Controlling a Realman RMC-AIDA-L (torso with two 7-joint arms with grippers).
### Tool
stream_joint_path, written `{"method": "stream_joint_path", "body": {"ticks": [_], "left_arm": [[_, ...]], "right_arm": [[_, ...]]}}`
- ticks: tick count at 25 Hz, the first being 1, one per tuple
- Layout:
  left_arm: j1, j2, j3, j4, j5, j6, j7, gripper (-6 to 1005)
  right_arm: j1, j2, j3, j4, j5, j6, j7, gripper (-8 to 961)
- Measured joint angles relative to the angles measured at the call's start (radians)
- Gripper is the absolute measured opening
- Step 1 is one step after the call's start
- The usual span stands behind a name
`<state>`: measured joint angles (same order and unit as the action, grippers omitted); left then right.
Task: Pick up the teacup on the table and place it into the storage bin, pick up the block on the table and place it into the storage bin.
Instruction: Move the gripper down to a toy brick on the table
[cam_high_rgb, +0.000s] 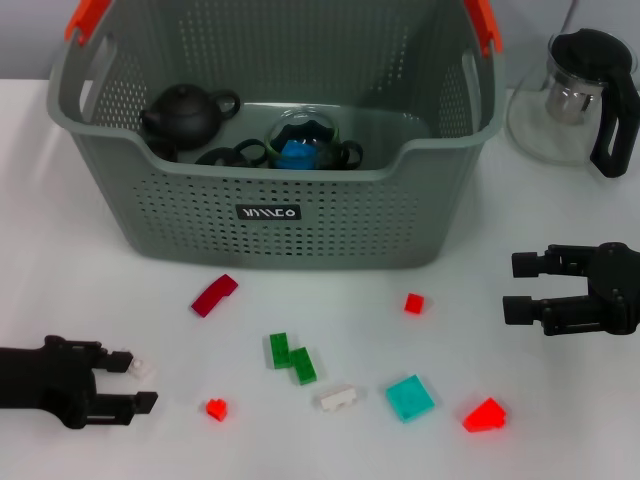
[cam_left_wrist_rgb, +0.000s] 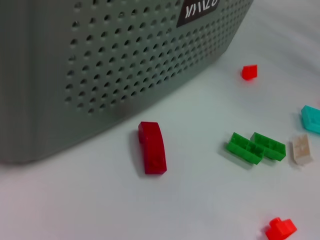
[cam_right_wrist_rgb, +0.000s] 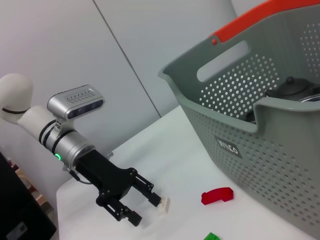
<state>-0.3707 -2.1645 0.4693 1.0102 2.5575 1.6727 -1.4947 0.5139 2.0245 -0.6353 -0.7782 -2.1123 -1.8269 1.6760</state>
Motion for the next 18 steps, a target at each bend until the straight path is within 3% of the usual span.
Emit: {"method": "stream_joint_path", "body": {"ticks": [18], "left_arm": [[-0.071,0.001,-0.003,-0.005,-0.017,-0.047,0.029,688]], "right_arm": [[-0.005,0.0,0.002,0.001,0.0,0.0,-0.004,915]]}}
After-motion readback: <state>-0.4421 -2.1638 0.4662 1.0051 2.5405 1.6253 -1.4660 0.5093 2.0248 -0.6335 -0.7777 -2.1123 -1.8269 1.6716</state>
